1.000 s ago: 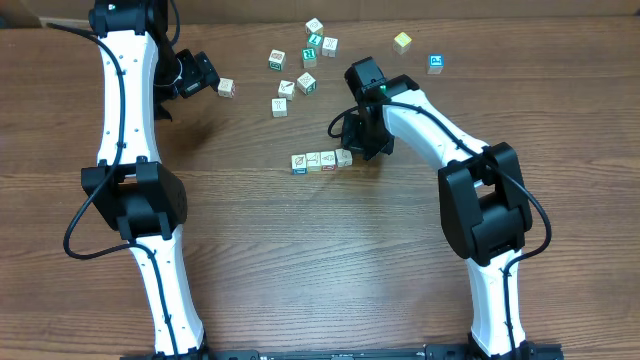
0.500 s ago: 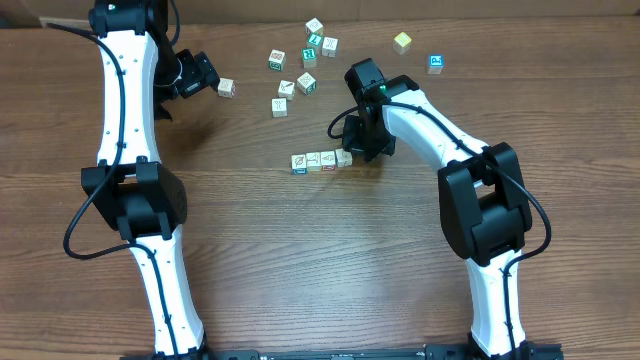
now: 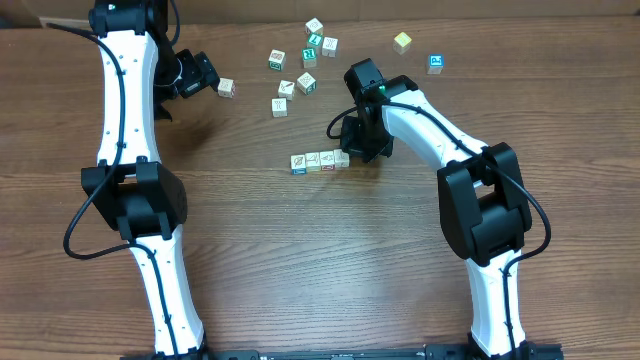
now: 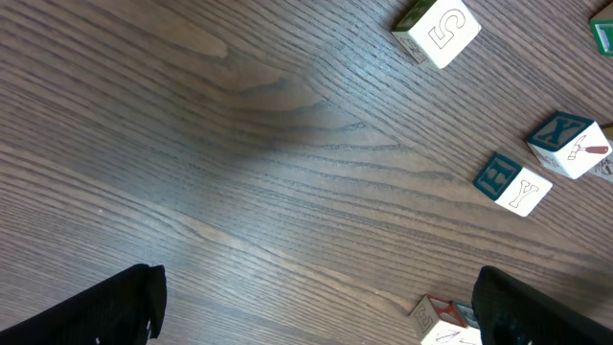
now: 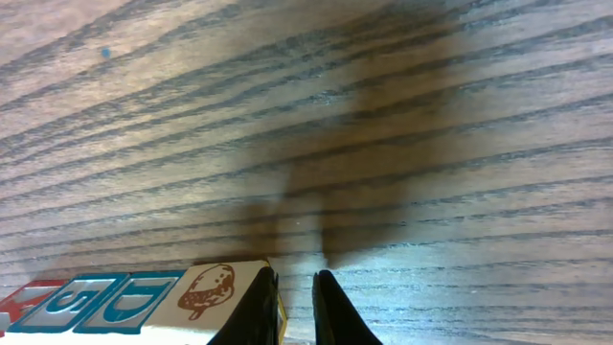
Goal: Form a horizontal line
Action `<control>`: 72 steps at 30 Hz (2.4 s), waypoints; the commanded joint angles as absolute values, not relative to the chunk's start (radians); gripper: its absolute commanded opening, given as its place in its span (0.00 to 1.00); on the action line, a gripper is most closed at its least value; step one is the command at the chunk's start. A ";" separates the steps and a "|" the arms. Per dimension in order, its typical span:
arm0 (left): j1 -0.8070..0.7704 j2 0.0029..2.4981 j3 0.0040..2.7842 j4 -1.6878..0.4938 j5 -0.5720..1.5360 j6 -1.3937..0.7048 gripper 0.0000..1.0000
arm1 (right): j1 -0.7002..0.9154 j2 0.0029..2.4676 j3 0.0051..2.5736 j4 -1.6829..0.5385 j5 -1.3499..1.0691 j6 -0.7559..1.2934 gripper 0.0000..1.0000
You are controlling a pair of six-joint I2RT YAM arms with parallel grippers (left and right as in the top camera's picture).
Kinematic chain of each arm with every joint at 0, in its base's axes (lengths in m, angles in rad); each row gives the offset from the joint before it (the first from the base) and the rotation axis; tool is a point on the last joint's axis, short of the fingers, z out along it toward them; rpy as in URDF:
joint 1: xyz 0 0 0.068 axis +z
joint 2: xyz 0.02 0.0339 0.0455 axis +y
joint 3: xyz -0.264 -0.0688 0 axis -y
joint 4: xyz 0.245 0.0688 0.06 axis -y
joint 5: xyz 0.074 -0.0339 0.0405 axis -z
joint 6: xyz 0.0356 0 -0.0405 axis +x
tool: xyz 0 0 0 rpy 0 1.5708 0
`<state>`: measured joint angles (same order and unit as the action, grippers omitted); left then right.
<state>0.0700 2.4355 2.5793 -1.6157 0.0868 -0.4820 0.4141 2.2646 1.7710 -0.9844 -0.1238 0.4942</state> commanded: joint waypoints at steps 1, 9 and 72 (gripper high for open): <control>0.071 2.424 2.599 -1.615 0.094 -0.474 1.00 | 0.419 2.248 1.766 -0.982 -0.120 0.498 0.12; 0.071 2.424 2.599 -1.615 0.094 -0.474 0.99 | 0.419 2.248 1.766 -0.943 0.089 0.498 0.05; 0.071 2.424 2.599 -1.615 0.094 -0.475 1.00 | 0.431 2.249 1.766 -0.848 -0.159 0.411 0.04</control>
<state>0.0700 2.4355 2.5793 -1.6157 0.0868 -0.4820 0.4221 2.2646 1.7706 -0.8612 -0.1539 0.4175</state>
